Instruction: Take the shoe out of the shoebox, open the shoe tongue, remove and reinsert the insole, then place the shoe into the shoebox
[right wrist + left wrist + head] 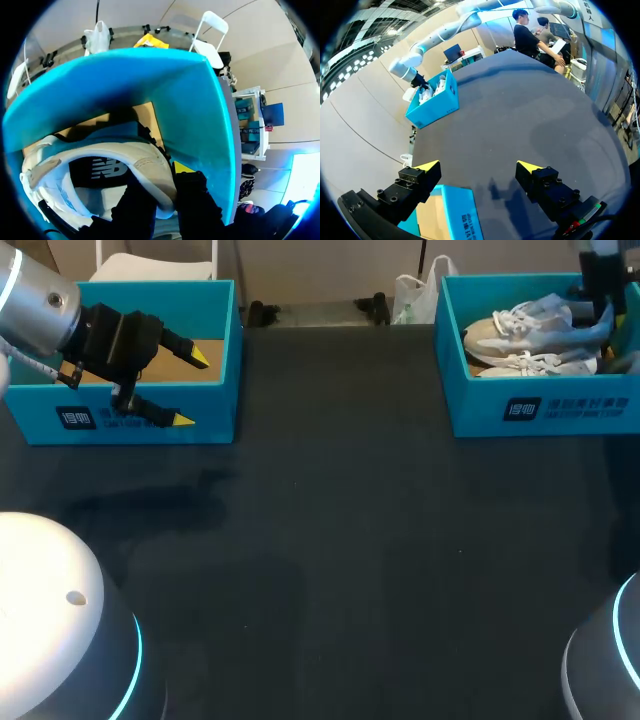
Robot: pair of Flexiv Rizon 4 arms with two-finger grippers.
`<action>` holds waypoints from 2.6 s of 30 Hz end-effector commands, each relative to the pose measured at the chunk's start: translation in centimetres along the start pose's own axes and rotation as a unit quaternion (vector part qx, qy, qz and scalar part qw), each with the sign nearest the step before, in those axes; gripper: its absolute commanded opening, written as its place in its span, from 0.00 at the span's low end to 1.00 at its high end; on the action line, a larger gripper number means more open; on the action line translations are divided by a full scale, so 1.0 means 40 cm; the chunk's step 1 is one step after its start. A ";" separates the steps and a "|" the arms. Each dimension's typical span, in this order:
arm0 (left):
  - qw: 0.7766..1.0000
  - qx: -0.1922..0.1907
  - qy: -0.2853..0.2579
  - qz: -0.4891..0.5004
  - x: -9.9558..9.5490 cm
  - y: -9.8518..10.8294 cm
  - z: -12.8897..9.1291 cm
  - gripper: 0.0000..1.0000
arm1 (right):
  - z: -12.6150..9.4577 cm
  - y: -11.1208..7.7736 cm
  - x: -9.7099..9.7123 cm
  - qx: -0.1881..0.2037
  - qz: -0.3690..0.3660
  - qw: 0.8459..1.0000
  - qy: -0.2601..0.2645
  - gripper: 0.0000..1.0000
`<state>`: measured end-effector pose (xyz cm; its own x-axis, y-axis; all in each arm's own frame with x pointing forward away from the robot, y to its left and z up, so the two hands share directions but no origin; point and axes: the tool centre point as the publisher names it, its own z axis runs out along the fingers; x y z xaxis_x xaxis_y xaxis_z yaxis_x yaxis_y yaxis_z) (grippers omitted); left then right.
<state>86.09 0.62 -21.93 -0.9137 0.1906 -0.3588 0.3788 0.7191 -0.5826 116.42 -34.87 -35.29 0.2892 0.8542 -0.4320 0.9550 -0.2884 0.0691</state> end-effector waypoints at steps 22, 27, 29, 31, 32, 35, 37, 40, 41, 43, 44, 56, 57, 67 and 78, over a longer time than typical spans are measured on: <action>1.000 -0.001 0.001 0.000 -0.001 -0.001 0.000 1.00 | -0.046 -0.001 -0.012 -0.010 0.006 1.000 0.028 0.44; 1.000 -0.001 0.001 0.000 -0.001 -0.001 0.000 1.00 | -0.097 -0.019 -0.012 -0.019 0.005 0.999 0.036 0.46; 1.000 -0.001 0.001 0.000 -0.001 -0.001 0.000 1.00 | -0.112 -0.029 -0.014 -0.021 0.005 0.999 0.038 0.48; 1.000 -0.001 0.001 0.000 -0.001 -0.001 0.000 1.00 | -0.131 -0.041 -0.017 -0.026 0.009 0.998 0.049 0.49; 1.000 -0.001 0.001 0.000 -0.001 -0.001 0.000 1.00 | -0.143 -0.048 -0.018 -0.031 0.008 0.998 0.053 0.49; 1.000 -0.001 0.001 0.000 -0.001 -0.001 0.000 1.00 | -0.171 -0.065 -0.021 -0.037 0.005 0.998 0.056 0.48; 1.000 -0.001 0.001 0.000 -0.001 -0.001 0.000 1.00 | -0.190 -0.080 -0.023 -0.040 0.004 0.998 0.055 0.49; 1.000 -0.001 0.001 0.000 -0.001 -0.001 0.000 1.00 | -0.213 -0.098 -0.026 -0.045 0.005 0.997 0.060 0.53; 1.000 -0.001 0.001 0.000 -0.001 -0.001 0.000 1.00 | -0.216 -0.100 -0.026 -0.046 0.005 0.997 0.060 0.53; 1.000 -0.001 0.001 0.000 -0.001 -0.001 0.000 1.00 | -0.247 -0.124 -0.024 -0.055 0.003 0.996 0.069 0.56; 1.000 -0.001 0.001 0.000 -0.001 -0.001 0.000 1.00 | -0.256 -0.133 -0.023 -0.056 0.003 0.996 0.069 0.57; 0.994 -0.040 -0.014 -0.098 -0.057 -0.025 -0.016 1.00 | -0.374 -0.213 -0.018 -0.121 -0.007 0.987 0.110 1.00; 0.993 -0.045 -0.022 -0.105 -0.062 -0.030 -0.020 1.00 | -0.380 -0.212 -0.023 -0.123 -0.007 0.986 0.113 1.00; 0.965 -0.114 -0.062 -0.226 -0.115 -0.042 -0.064 1.00 | -0.380 -0.212 -0.023 -0.123 -0.007 0.986 0.113 1.00; 0.880 -0.188 -0.086 -0.427 -0.171 -0.005 -0.074 1.00 | -0.380 -0.212 -0.023 -0.123 -0.007 0.986 0.113 1.00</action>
<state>91.13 1.48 -17.35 -0.8613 -0.5007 -0.0867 -0.3820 0.7505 -0.5394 108.99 -26.64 -21.78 0.2551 0.9404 -0.2249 0.9383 -0.1847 0.2923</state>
